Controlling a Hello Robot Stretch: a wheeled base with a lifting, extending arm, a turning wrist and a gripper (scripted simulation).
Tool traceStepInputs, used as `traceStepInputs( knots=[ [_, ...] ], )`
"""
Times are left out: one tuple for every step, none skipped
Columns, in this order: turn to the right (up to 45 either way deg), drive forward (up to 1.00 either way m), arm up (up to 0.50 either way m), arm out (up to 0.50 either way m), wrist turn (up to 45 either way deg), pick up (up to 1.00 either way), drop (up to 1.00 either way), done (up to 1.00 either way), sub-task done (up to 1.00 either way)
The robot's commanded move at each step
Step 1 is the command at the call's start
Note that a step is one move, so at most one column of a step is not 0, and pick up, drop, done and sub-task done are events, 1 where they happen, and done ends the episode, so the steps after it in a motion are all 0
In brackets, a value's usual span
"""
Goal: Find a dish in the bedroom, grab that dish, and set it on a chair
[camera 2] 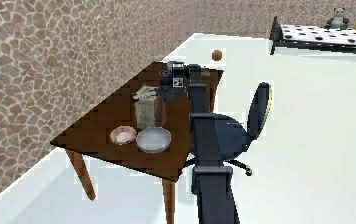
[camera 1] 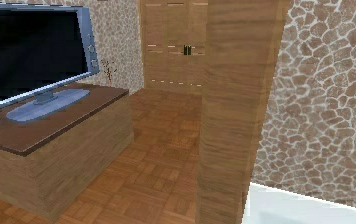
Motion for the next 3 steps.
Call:
traceStepInputs(
  knots=[
    [0.0,0.00,-0.30,0.00,0.0,0.00,0.00,0.00,0.00],
    [0.0,0.00,0.00,0.00,0.0,1.00,0.00,0.00,0.00],
    [0.0,0.00,0.10,0.00,0.0,0.00,0.00,0.00,0.00]
  ],
)
